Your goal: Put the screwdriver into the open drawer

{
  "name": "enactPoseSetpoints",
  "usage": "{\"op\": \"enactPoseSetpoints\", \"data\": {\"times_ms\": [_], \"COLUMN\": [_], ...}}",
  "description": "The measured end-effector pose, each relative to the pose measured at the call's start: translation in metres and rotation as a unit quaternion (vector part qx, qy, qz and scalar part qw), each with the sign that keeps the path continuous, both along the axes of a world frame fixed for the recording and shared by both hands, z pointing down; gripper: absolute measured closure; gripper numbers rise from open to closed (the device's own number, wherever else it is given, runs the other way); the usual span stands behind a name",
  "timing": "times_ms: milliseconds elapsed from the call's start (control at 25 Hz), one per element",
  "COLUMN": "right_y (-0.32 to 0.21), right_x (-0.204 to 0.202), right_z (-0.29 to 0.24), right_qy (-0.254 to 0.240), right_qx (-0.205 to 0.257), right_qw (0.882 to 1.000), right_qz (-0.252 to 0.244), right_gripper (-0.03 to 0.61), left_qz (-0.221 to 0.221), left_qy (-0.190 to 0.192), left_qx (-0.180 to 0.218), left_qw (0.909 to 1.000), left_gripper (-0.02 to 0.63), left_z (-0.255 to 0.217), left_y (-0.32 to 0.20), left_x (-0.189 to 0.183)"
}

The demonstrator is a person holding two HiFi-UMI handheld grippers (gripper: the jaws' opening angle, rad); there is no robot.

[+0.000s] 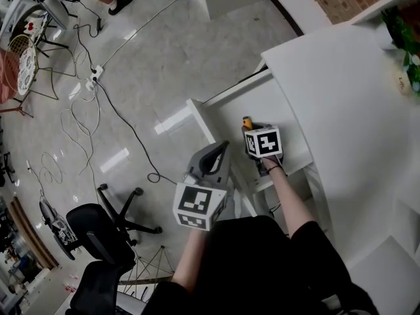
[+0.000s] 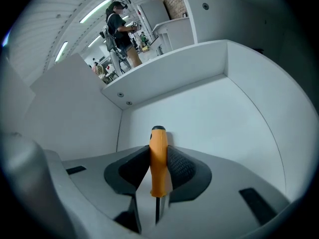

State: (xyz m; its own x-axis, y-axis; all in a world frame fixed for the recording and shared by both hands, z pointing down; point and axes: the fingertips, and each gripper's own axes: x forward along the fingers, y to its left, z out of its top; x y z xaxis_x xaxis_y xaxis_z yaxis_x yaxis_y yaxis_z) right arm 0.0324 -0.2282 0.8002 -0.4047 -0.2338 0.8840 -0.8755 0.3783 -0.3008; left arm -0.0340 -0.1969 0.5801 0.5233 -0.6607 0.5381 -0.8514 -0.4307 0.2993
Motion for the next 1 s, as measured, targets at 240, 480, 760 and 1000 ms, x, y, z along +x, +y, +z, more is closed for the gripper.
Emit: {"op": "enactPoseSetpoints", "data": {"times_ms": [240, 480, 760, 1000], "right_y": [-0.001, -0.006, -0.012, -0.005], "right_x": [0.000, -0.001, 0.000, -0.008], "right_z": [0.001, -0.005, -0.033, -0.071], "right_qy": [0.005, -0.010, -0.062, -0.080], "right_qx": [0.010, 0.026, 0.042, 0.081], "right_qw": [1.000, 0.999, 0.995, 0.993], "right_qz": [0.012, 0.031, 0.064, 0.029], "right_gripper": [0.468, 0.445, 0.443, 0.504], "left_qz": [0.001, 0.002, 0.002, -0.004], "left_qy": [-0.002, -0.005, -0.009, -0.013], "left_qx": [0.000, 0.005, 0.019, 0.032], "left_qw": [1.0000, 1.0000, 0.9998, 0.9994], "left_gripper": [0.606, 0.604, 0.605, 0.604], "left_z": [0.000, -0.003, -0.016, -0.029], "left_y": [0.001, 0.001, -0.003, -0.001], "left_x": [0.000, -0.001, -0.003, -0.008]}}
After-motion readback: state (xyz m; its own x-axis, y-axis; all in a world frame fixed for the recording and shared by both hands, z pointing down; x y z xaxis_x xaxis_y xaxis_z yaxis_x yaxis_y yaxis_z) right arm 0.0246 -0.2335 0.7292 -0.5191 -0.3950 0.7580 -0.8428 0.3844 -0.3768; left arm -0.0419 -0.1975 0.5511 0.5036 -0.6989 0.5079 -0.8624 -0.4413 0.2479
